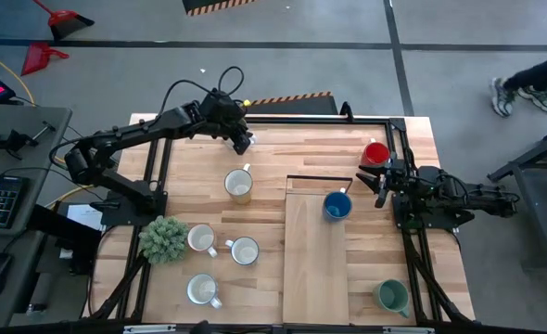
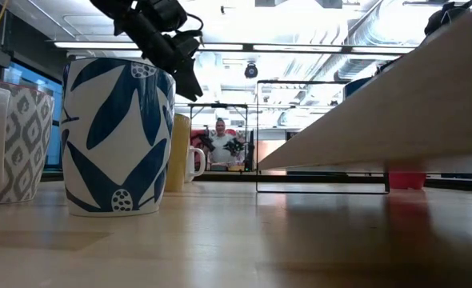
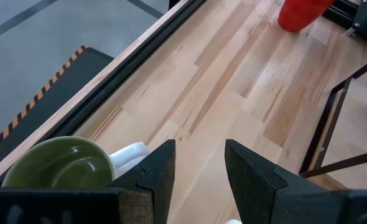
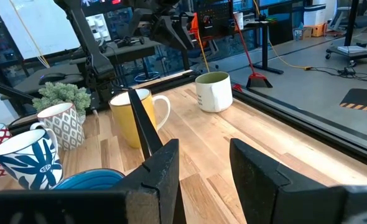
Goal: Place coffee mugs
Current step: Put the white mug on the shelf
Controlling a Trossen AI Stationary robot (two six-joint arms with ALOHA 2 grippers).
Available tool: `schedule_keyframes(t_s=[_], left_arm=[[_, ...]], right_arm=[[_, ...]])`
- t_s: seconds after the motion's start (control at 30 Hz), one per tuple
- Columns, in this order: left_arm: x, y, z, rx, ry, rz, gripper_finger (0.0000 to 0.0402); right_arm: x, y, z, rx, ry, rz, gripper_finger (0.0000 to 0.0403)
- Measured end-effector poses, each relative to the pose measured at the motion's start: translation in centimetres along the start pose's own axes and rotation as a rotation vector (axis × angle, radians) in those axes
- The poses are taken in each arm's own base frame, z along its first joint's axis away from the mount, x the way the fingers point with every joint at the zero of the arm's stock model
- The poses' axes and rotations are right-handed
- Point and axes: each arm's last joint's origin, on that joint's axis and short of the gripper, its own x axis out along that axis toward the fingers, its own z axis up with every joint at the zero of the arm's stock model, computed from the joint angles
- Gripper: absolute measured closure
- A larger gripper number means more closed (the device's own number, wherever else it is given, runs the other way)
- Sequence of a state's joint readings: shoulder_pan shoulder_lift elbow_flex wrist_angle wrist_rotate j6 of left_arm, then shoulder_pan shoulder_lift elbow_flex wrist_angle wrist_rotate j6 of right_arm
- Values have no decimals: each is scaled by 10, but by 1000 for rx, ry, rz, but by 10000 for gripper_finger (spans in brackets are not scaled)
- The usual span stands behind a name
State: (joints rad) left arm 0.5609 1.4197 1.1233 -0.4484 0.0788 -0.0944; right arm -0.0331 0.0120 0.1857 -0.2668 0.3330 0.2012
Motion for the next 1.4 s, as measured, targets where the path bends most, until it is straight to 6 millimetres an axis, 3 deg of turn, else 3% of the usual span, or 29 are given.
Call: schedule_keyframes(t_s=[1.4], left_arm=[[0,-8,3,29,-33,-17,273]], right_arm=[[0,0,0,0,0,0,277]])
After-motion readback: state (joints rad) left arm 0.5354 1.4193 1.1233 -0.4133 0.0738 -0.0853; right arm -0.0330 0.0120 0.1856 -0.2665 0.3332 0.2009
